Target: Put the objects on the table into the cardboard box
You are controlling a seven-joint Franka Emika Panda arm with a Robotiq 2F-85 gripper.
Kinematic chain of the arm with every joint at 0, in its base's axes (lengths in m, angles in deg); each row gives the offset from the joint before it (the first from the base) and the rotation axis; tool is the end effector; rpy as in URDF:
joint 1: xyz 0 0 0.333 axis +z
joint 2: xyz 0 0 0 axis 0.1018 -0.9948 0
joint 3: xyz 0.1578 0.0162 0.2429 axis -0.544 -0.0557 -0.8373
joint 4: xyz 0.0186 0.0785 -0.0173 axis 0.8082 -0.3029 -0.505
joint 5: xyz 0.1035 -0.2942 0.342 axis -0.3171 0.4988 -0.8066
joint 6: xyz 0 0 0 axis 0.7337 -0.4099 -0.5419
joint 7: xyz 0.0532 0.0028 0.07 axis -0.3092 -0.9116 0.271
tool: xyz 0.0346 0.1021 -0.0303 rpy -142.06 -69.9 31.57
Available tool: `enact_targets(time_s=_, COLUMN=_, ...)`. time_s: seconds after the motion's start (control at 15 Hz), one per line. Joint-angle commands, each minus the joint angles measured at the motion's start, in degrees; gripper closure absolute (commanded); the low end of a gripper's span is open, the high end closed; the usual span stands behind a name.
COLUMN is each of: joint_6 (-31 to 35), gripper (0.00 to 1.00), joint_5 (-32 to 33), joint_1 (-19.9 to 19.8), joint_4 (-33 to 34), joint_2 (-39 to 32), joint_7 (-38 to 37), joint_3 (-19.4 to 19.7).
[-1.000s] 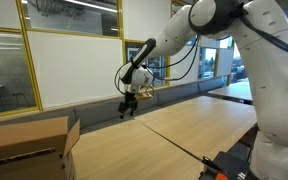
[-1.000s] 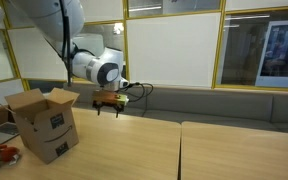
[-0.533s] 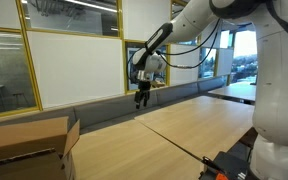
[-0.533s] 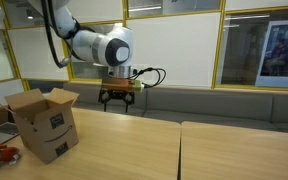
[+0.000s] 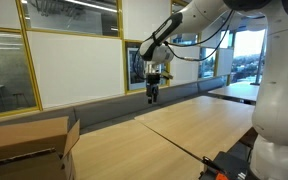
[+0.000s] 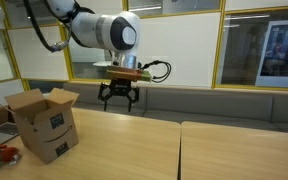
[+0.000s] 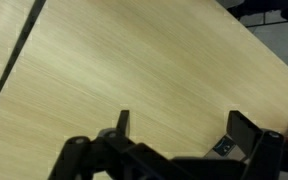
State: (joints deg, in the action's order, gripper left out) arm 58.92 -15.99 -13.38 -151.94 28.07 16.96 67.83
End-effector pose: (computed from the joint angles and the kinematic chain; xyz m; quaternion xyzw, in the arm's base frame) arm 0.6043 -0.0743 0.3195 -0.9684 -0.2302 0.0416 0.0864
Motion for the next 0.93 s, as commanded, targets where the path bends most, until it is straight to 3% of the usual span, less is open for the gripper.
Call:
enact_targets(time_s=0.0, joint_6=2.83, gripper=0.0, joint_5=6.46, joint_1=1.25, joint_4=-2.75, joint_2=2.82, joint_7=-5.24, joint_3=1.48)
enact_targets(time_s=0.33, joint_6=7.02, gripper=0.0, joint_5=15.51, joint_1=1.58, joint_4=-5.21, joint_2=3.84, joint_7=-14.71, joint_3=1.73)
enact_targets(time_s=0.4, joint_6=4.85, gripper=0.0, joint_5=12.79, joint_1=1.21, joint_4=-2.74, joint_2=1.34, joint_7=-11.03, joint_3=1.62)
enact_targets(time_s=0.87, joint_6=5.69, gripper=0.0, joint_5=14.34, joint_1=1.42, joint_4=-3.52, joint_2=1.78, joint_7=-13.55, joint_3=1.68)
